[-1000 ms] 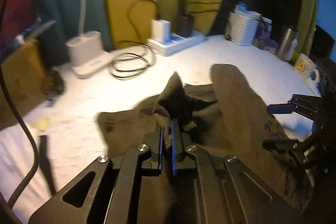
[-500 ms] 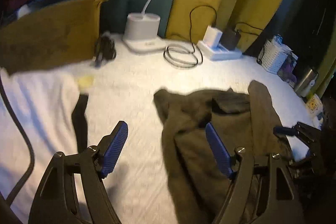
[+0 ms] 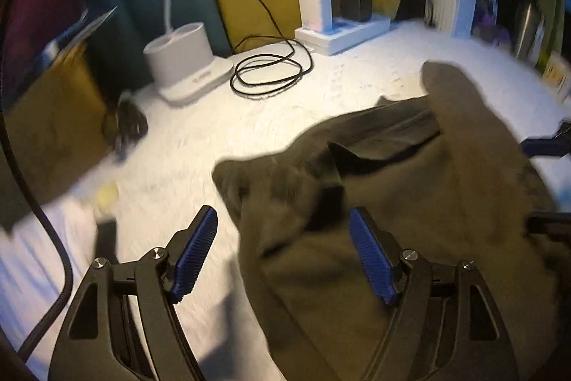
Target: Fold small clothes
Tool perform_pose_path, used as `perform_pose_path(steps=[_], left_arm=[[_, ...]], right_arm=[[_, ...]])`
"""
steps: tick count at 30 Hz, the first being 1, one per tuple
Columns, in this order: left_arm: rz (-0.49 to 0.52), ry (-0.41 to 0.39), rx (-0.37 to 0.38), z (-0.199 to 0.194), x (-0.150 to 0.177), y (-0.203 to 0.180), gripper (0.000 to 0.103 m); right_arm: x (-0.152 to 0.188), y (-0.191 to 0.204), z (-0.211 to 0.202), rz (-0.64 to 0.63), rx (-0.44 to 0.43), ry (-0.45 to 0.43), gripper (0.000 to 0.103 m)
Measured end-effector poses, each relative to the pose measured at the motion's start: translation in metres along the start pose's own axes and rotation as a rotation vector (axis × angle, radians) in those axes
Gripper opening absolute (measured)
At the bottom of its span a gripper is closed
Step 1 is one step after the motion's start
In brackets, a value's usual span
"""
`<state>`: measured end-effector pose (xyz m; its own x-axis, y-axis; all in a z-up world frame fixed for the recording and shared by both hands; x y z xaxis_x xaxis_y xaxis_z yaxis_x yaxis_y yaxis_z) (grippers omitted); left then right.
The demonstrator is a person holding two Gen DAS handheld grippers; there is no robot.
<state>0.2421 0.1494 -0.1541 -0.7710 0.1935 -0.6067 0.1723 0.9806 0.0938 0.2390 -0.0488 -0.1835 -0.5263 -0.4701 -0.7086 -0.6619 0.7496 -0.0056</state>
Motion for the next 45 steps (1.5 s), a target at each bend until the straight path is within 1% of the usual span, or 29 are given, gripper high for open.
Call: perform_pose_path(steps=[1,3,5,6,7,9,11,13,15,17,20,21,24,26,27,30,31,32,33,34,35,37,38,39,40,45], left_arm=[[0.032,0.009,-0.027,0.007,-0.005,0.002,0.077],[0.042,0.004,-0.052,0.013,-0.012,0.011,0.078],[0.031,0.013,-0.14,0.02,-0.017,0.026,0.078],[0.006,0.007,-0.18,0.022,-0.018,0.038,0.078],[-0.033,0.0,-0.203,0.022,-0.019,0.049,0.078],[-0.109,-0.017,-0.212,0.016,-0.018,0.067,0.078],[-0.169,-0.05,-0.224,0.002,-0.015,0.08,0.078],[-0.21,-0.068,-0.187,-0.016,-0.011,0.081,0.078],[-0.226,-0.057,-0.094,-0.035,0.001,0.071,0.078],[-0.22,-0.04,-0.013,-0.049,0.015,0.054,0.078],[-0.223,-0.005,0.133,-0.072,0.046,0.02,0.078],[-0.222,0.006,0.16,-0.08,0.056,0.009,0.078],[-0.208,0.055,0.197,-0.099,0.091,-0.026,0.078],[-0.212,0.077,0.189,-0.109,0.111,-0.037,0.078],[-0.225,0.089,0.192,-0.113,0.122,-0.042,0.078],[-0.273,0.114,0.208,-0.12,0.143,-0.046,0.078],[-0.282,0.11,0.214,-0.122,0.145,-0.05,0.072],[-0.281,0.1,0.227,-0.125,0.148,-0.053,0.063],[-0.276,0.1,0.237,-0.126,0.15,-0.056,0.039],[-0.274,0.103,0.23,-0.129,0.153,-0.06,0.036],[-0.266,0.089,0.216,-0.133,0.154,-0.063,0.035],[-0.227,0.082,0.213,-0.135,0.155,-0.073,0.019],[-0.217,0.075,0.207,-0.137,0.156,-0.075,0.016],[-0.206,0.066,0.197,-0.139,0.156,-0.078,0.008],[-0.186,0.056,0.18,-0.142,0.156,-0.081,0.005],[-0.183,0.025,0.155,-0.149,0.16,-0.082,0.004]], right_arm=[[0.0,-0.002,0.001,0.006,0.003,0.002,0.078],[-0.002,-0.008,0.006,0.019,0.007,0.01,0.078],[-0.003,-0.011,0.01,0.027,0.01,0.015,0.078],[-0.004,-0.013,0.012,0.03,0.01,0.018,0.078],[-0.005,-0.015,0.013,0.031,0.009,0.019,0.078],[-0.006,-0.016,0.016,0.031,0.01,0.023,0.078],[-0.006,-0.018,0.016,0.033,0.006,0.025,0.078],[-0.006,-0.019,0.015,0.034,0.006,0.026,0.078],[-0.006,-0.018,0.01,0.033,0.005,0.017,0.078],[-0.004,-0.017,0.003,0.032,0.003,0.005,0.078],[0.001,-0.015,-0.005,0.035,-0.001,-0.003,0.078],[0.004,-0.013,-0.008,0.034,-0.002,-0.003,0.078],[0.011,-0.008,-0.016,0.031,-0.007,-0.008,0.078],[0.016,-0.005,-0.022,0.027,-0.011,-0.013,0.078],[0.019,-0.003,-0.026,0.025,-0.012,-0.017,0.078],[0.024,0.002,-0.036,0.017,-0.015,-0.029,0.078],[0.026,0.004,-0.039,0.014,-0.016,-0.033,0.078],[0.028,0.005,-0.041,0.012,-0.017,-0.036,0.078],[0.03,0.007,-0.044,0.011,-0.018,-0.038,0.078],[0.032,0.009,-0.047,0.009,-0.02,-0.04,0.078],[0.034,0.01,-0.049,0.007,-0.02,-0.041,0.078],[0.037,0.014,-0.055,0.006,-0.021,-0.05,0.078],[0.039,0.015,-0.058,0.006,-0.022,-0.054,0.078],[0.04,0.016,-0.061,0.008,-0.022,-0.058,0.078],[0.042,0.017,-0.063,0.009,-0.022,-0.06,0.078],[0.05,0.019,-0.063,0.024,-0.039,-0.047,0.078]])
Point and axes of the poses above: each gripper's, at about its wrist camera, not at the fingertips, and z roughly the way its jaws point, y to its left, x to its underside, the point moved 2 cm from there along z, roughly the way its jaws point, and after that the axes turned 8 degrees about x, right-handed, at the moved point
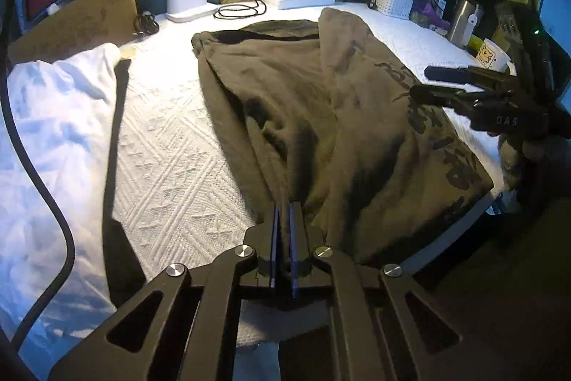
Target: Fold small clothes
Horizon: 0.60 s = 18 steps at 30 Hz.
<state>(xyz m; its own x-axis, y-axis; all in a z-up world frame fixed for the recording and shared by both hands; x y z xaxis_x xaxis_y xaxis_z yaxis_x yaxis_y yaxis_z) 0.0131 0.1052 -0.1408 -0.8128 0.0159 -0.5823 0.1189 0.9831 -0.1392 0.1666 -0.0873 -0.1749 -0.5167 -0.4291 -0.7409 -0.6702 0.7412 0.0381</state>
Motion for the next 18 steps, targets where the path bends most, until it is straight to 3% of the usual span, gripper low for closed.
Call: perform_pose_path(steps=[5,11,13,18], left_arm=[[-0.064,0.002,-0.03,0.003,0.013,0.014,0.003],[-0.176,-0.001,0.019,0.0,0.012,0.03,0.011],[-0.172,0.003,-0.001,-0.003,0.002,0.032,0.021],[-0.082,-0.056,-0.037,-0.008,-0.037,0.023,0.03]], right_arm=[[0.008,0.008,0.009,-0.005,-0.038,0.031,0.078],[0.007,0.01,0.011,-0.024,-0.042,0.026,0.078],[0.005,0.004,0.011,-0.02,-0.029,0.019,0.078],[-0.003,-0.014,0.013,-0.006,0.005,0.005,0.078]])
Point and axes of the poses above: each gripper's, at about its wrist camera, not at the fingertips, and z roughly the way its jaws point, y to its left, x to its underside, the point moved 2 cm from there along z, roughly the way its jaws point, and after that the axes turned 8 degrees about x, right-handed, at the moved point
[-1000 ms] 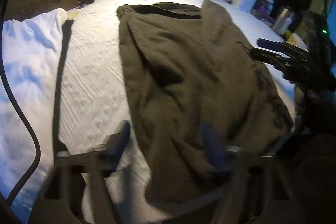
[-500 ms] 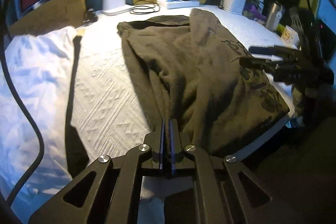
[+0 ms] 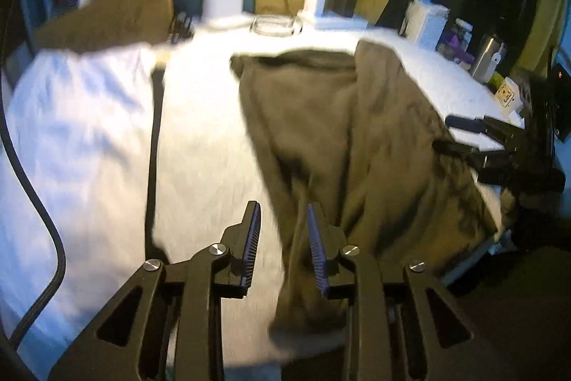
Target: Fold small clothes
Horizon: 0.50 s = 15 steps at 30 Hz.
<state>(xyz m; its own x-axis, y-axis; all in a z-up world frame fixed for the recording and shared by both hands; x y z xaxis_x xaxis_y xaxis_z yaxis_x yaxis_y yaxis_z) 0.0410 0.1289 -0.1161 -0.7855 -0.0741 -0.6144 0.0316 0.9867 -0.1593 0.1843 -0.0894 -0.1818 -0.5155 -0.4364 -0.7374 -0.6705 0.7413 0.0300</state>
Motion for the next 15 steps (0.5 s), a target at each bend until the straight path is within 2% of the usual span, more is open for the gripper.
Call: perform_pose_path(steps=[1,6,15], left_arm=[[0.028,-0.012,0.0,0.005,-0.013,-0.004,0.034],[0.089,-0.004,0.017,0.041,-0.058,-0.015,0.035],[0.166,0.125,0.08,0.129,-0.114,-0.036,0.035]], right_arm=[[-0.002,-0.004,0.0,0.003,0.003,-0.004,0.078],[-0.018,-0.022,0.005,0.026,0.013,-0.017,0.078],[-0.037,-0.057,0.027,0.071,0.027,-0.002,0.078]])
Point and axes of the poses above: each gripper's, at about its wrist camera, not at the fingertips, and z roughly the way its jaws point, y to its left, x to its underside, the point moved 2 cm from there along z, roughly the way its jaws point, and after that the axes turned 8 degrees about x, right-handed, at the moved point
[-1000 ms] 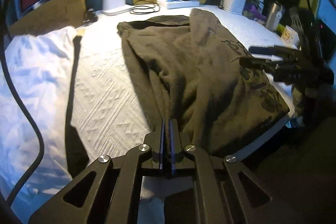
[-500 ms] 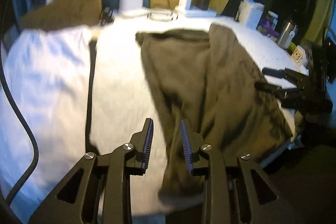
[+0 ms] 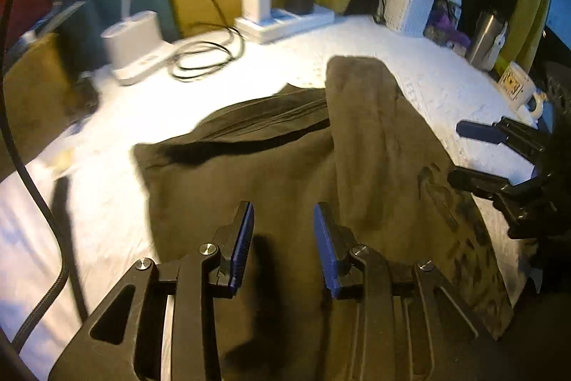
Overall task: Fold small clothes
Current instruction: 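Grasp the shirt edge beside the folded side with the right gripper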
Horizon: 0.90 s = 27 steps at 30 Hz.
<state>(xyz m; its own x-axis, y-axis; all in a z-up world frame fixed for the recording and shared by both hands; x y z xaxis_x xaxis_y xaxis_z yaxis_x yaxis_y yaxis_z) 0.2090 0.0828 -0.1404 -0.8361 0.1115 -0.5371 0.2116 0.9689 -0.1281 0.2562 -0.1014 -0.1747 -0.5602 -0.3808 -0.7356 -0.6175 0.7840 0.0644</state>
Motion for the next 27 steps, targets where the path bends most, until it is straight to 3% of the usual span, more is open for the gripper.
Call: perform_pose_path(steps=[7,14,21,27], left_arm=[[0.038,0.08,0.018,0.046,-0.026,0.0,0.035],[0.107,0.086,0.005,0.071,-0.059,-0.003,0.035],[0.142,0.024,-0.016,0.083,-0.078,-0.004,0.035],[0.091,-0.053,-0.031,0.079,-0.073,0.004,0.035]], right_arm=[[-0.006,-0.025,0.023,0.045,0.006,0.028,0.078],[-0.007,-0.034,0.041,0.066,0.0,0.061,0.078],[-0.009,-0.038,0.051,0.072,0.01,0.067,0.078],[-0.026,-0.029,0.046,0.046,-0.003,0.043,0.078]])
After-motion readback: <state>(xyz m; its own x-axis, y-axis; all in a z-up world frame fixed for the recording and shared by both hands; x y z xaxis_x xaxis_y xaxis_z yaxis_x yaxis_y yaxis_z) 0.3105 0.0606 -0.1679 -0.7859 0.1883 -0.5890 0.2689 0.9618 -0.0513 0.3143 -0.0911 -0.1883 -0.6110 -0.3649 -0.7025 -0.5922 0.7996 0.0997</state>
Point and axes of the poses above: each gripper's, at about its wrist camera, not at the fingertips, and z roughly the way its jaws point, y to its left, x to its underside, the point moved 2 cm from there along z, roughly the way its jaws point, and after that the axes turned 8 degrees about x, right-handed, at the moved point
